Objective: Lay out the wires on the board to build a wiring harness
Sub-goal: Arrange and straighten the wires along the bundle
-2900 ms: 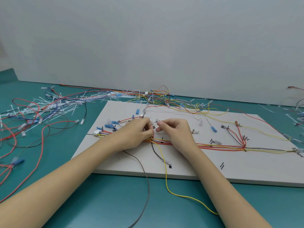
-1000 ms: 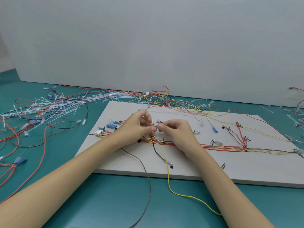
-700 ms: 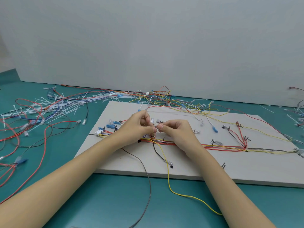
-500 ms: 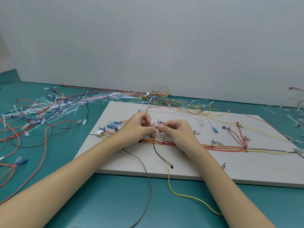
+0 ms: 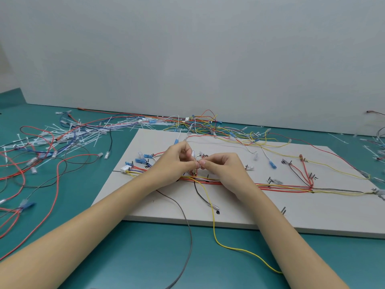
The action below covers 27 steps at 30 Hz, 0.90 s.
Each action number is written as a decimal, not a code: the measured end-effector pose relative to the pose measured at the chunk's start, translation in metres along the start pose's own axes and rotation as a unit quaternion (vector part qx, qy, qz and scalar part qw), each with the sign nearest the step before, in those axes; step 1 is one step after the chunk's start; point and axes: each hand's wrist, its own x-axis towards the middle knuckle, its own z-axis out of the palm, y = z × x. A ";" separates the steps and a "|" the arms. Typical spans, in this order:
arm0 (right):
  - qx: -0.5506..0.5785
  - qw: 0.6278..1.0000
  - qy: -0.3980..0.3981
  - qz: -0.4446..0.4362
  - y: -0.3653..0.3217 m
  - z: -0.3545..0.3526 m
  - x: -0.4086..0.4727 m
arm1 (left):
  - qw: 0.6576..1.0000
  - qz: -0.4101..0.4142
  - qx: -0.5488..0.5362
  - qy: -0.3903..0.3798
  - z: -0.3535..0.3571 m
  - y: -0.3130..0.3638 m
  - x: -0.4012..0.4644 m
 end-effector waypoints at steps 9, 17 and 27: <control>0.005 1.000 -0.013 -0.001 0.000 -0.004 -0.002 | 1.000 0.014 -0.012 -0.006 0.001 -0.001 -0.001; 0.018 1.000 0.018 0.017 -0.003 -0.003 -0.002 | 0.999 0.046 0.025 0.009 0.003 0.000 -0.004; 0.013 0.999 -0.008 0.040 -0.003 -0.003 -0.001 | 0.997 0.055 0.041 0.040 0.003 -0.002 -0.005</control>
